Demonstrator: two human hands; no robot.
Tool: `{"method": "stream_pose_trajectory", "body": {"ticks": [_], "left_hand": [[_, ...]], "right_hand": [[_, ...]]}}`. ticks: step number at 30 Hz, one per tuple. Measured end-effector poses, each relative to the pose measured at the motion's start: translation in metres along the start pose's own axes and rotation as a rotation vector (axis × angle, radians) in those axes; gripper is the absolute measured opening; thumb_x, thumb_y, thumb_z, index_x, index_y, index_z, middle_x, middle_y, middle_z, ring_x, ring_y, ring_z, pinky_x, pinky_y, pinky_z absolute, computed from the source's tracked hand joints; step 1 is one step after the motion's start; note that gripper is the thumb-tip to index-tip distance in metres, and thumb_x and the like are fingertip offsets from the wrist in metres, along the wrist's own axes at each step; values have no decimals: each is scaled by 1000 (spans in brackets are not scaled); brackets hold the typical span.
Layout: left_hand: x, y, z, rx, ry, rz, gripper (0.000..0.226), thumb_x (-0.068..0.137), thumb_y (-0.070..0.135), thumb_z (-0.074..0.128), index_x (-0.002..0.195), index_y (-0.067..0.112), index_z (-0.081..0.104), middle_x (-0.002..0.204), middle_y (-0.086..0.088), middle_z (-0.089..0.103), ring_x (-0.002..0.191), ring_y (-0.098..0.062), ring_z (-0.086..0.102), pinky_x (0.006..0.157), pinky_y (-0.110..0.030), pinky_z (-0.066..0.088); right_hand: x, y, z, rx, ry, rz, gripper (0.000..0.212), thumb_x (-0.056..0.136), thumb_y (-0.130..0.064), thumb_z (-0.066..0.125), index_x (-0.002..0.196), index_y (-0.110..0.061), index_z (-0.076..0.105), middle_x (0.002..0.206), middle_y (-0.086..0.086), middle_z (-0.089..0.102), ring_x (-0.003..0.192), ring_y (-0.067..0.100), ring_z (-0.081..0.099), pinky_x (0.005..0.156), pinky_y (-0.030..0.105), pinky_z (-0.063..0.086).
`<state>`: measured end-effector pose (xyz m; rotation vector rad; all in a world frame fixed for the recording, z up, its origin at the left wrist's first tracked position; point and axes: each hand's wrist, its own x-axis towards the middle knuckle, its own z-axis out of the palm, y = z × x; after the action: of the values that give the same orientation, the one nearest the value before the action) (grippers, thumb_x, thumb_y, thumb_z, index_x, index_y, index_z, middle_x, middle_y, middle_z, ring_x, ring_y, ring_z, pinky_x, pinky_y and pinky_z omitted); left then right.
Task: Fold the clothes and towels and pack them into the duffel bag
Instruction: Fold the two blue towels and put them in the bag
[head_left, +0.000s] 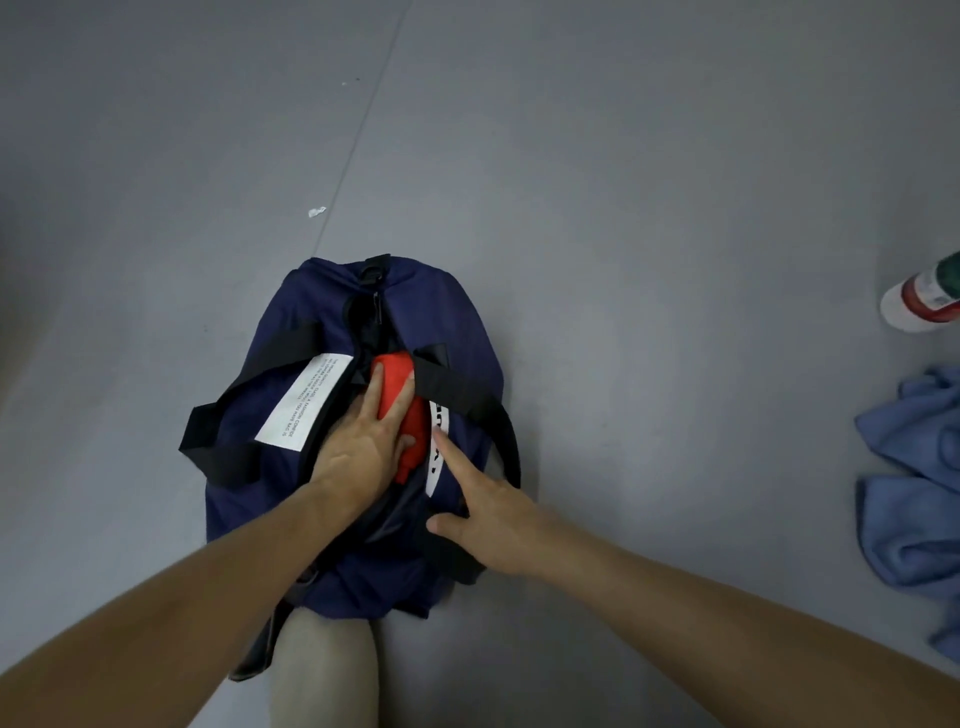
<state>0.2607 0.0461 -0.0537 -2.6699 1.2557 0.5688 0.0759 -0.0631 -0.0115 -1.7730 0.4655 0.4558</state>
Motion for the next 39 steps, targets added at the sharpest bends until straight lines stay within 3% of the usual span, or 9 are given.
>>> {"method": "stream_pose_trajectory", "body": {"ticks": [5, 11, 15, 17, 21, 24, 27, 31, 39], "left_hand": [[-45, 30, -32, -305, 389, 144, 59, 104, 31, 36, 159, 17, 21, 158, -15, 33, 142, -33, 37, 117, -46, 32], [-46, 142, -88, -443, 93, 388, 65, 98, 60, 39, 156, 37, 22, 160, 11, 28, 147, -3, 24, 118, -27, 19], [-18, 239, -92, -138, 3, 679, 73, 91, 76, 18, 157, 44, 9, 164, 14, 18, 148, -4, 20, 117, -20, 13], [-3, 293, -87, -95, 33, 733, 76, 89, 75, 14, 157, 43, 8, 164, 10, 22, 148, -11, 24, 119, -24, 18], [3, 395, -48, -85, -20, 830, 68, 99, 60, 37, 158, 37, 13, 163, 2, 28, 146, -21, 31, 118, -34, 29], [-2, 458, -18, -98, -103, 895, 67, 103, 44, 45, 159, 34, 11, 163, -5, 27, 142, -29, 36, 114, -39, 35], [-4, 501, -17, -121, -148, 897, 68, 102, 40, 47, 160, 34, 11, 164, 0, 25, 140, -28, 38, 108, -40, 40], [-19, 500, -48, -199, -133, 858, 60, 102, 31, 49, 157, 31, 25, 158, 4, 35, 138, -22, 41, 110, -34, 38], [-116, 365, -187, -203, 39, 693, 40, 102, 35, 50, 142, 41, 48, 141, 27, 48, 130, 0, 45, 104, -12, 29]], "right_hand": [[-41, 7, -32, 8, 47, -58, 83, 94, -59, 56, 152, -56, -3, 137, -1, 56, 115, 20, 60, 106, 35, 44], [-142, 67, -117, -83, 372, 22, 78, 93, -64, 52, 155, -52, 5, 156, -4, 41, 136, 19, 47, 116, 33, 34], [-216, 144, -147, -324, 600, 134, 76, 98, -52, 52, 157, -46, 4, 152, -7, 44, 129, 24, 50, 102, 36, 43], [-242, 183, -156, -374, 807, 170, 69, 98, -45, 51, 158, -36, 19, 144, -3, 51, 120, 27, 55, 94, 40, 49], [-280, 250, -180, -568, 1271, 296, 54, 97, -32, 54, 148, -18, 47, 143, 8, 52, 119, 33, 53, 95, 50, 48], [-305, 274, -193, -617, 1388, 495, 56, 96, -33, 61, 148, -19, 46, 148, 10, 46, 122, 34, 47, 101, 51, 42], [-320, 288, -201, -658, 1348, 573, 52, 91, -34, 66, 140, -20, 55, 129, 10, 56, 109, 35, 50, 90, 50, 45], [-336, 285, -218, -523, 1417, 463, 18, 95, -27, 62, 108, -21, 73, 97, 2, 63, 91, 29, 56, 86, 40, 45], [-398, 142, -234, -160, 1582, 86, 10, 100, -22, 58, 99, -29, 65, 89, -20, 56, 84, 12, 52, 78, 29, 41]]}}
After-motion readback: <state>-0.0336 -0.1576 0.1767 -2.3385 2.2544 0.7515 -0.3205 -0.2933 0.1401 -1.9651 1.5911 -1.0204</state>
